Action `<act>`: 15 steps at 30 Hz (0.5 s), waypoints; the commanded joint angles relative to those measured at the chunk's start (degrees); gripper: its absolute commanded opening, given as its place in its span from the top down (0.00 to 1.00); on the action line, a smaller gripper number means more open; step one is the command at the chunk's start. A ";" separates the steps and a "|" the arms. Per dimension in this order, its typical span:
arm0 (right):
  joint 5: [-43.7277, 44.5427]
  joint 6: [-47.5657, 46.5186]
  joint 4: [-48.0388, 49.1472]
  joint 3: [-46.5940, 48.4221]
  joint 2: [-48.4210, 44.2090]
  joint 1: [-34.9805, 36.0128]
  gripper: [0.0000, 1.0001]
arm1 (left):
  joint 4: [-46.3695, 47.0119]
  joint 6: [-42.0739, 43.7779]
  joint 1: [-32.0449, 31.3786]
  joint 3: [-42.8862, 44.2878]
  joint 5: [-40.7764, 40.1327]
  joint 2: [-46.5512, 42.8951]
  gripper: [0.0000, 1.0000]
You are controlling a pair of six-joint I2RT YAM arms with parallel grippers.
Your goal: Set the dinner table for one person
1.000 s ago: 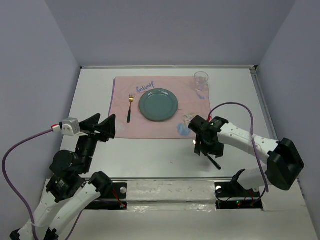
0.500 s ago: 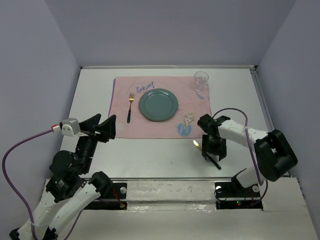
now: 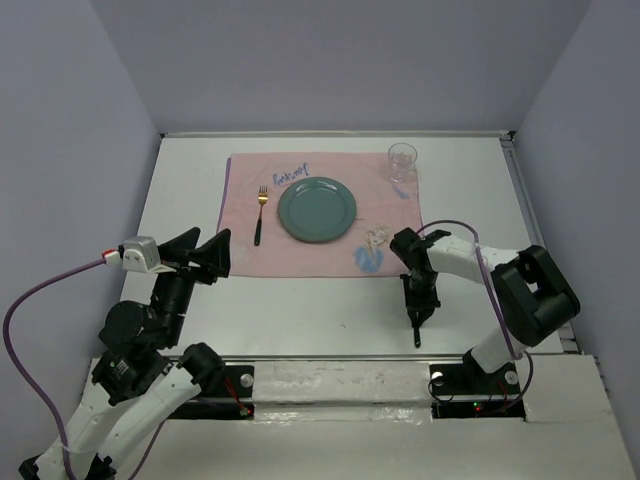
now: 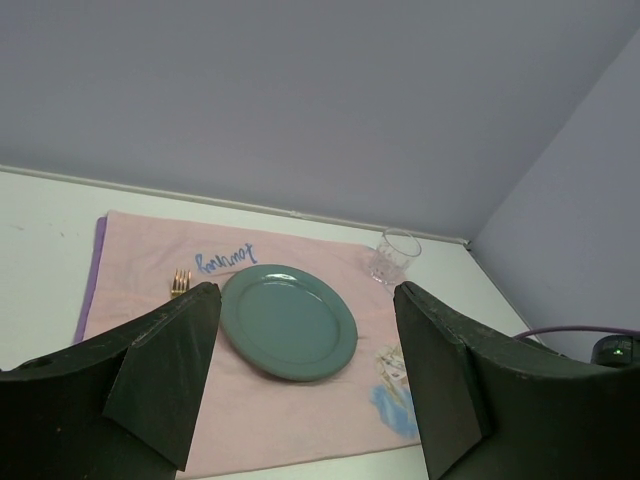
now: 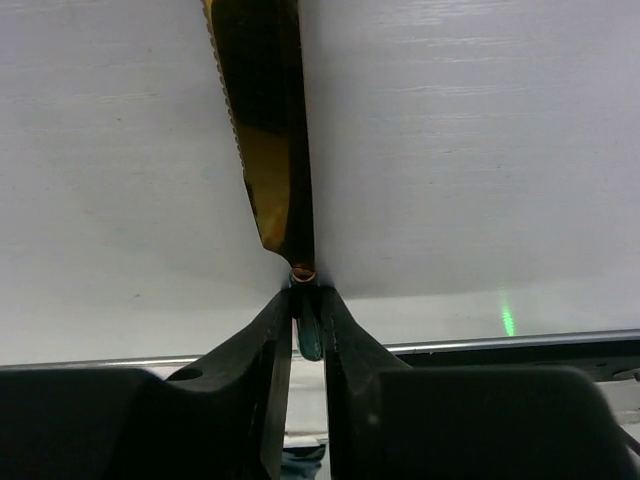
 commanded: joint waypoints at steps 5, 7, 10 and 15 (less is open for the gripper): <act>-4.21 1.89 2.26 0.50 -2.40 7.64 0.99 | 2.87 1.07 1.17 -0.05 -0.13 1.17 0.19; -4.13 3.21 -0.45 1.82 -3.63 9.85 1.00 | 2.96 0.98 1.44 -0.05 0.05 1.52 0.20; -2.90 4.70 -4.67 5.77 -6.43 12.06 1.00 | 3.04 0.98 1.88 -0.05 0.23 2.05 0.20; 3.15 2.78 -5.66 14.20 -9.53 12.06 1.00 | 3.13 0.89 2.49 -0.13 1.02 2.84 0.20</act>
